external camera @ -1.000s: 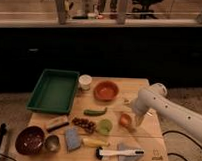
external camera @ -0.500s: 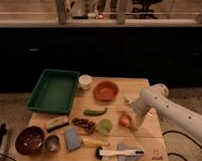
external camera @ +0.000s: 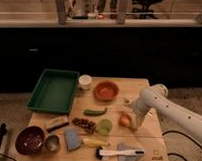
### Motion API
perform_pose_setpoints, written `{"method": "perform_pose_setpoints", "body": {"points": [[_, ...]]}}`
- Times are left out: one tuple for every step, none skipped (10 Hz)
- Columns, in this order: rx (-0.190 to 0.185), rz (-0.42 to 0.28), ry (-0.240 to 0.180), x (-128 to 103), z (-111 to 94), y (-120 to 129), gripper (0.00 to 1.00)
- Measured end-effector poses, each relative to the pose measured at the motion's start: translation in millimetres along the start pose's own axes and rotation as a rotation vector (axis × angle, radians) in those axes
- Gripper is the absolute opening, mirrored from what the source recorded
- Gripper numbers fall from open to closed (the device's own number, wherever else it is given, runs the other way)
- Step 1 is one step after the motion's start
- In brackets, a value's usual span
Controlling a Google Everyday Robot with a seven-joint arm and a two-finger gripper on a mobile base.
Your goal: Place apple in paper cup
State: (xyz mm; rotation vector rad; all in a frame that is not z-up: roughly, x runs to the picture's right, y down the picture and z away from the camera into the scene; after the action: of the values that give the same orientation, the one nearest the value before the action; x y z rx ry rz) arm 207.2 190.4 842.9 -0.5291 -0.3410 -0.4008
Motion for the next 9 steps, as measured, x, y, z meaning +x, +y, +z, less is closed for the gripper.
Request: {"method": "perform_pose_setpoints", "body": {"points": [[-0.002,-0.012,-0.007,-4,0,2,0.8],[-0.003,-0.02,-0.012,-7,0,4,0.8],[-0.002,-0.029,-0.019,-9,0,6,0.8],[-0.004,-0.04,-0.029,-13,1,7,0.8],[-0.006,-0.049,-0.035,-15,2,8,0.8],[-0.01,-0.062,-0.044,-19,4,8,0.8],[-0.013,-0.081,-0.054,-24,6,6,0.77],[-0.014,-0.097,-0.061,-29,9,4,0.7],[-0.014,-0.111,-0.067,-32,10,3,0.59]]}}
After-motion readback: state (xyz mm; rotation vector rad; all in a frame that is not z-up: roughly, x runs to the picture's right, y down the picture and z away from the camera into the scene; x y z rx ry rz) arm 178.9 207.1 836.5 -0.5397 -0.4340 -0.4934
